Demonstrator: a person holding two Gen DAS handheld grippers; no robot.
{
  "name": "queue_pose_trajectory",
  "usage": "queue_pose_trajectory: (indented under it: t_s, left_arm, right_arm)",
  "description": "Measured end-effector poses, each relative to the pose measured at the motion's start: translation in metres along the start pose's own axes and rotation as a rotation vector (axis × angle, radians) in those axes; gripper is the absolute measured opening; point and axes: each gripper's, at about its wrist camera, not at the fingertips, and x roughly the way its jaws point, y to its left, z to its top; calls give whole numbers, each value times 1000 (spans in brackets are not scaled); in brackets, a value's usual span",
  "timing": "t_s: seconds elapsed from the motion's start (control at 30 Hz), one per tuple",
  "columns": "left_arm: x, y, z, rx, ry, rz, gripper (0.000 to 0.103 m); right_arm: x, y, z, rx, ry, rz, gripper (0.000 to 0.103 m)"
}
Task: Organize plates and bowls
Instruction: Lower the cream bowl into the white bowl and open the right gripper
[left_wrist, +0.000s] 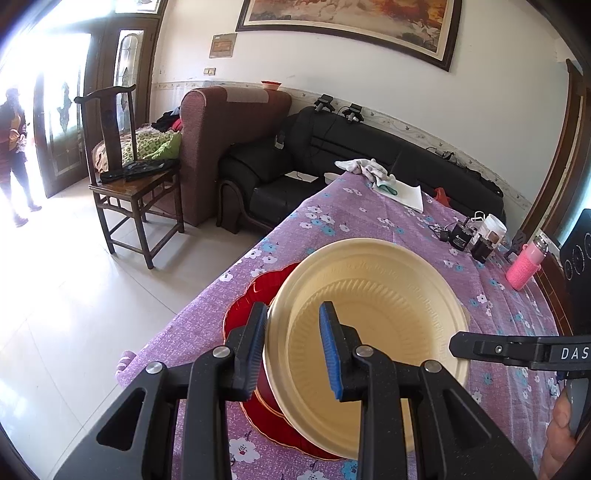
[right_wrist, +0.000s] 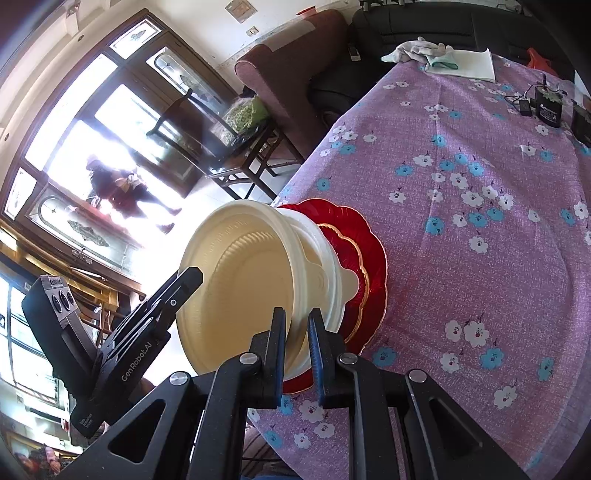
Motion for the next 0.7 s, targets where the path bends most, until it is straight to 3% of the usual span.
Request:
queue_pose_trajectory:
  t_s: [0.7]
  left_arm:
    - [-1,10,2,2,-8,13,28]
  right_arm:
    - [-9,-4,6,-9,-56,-20,17]
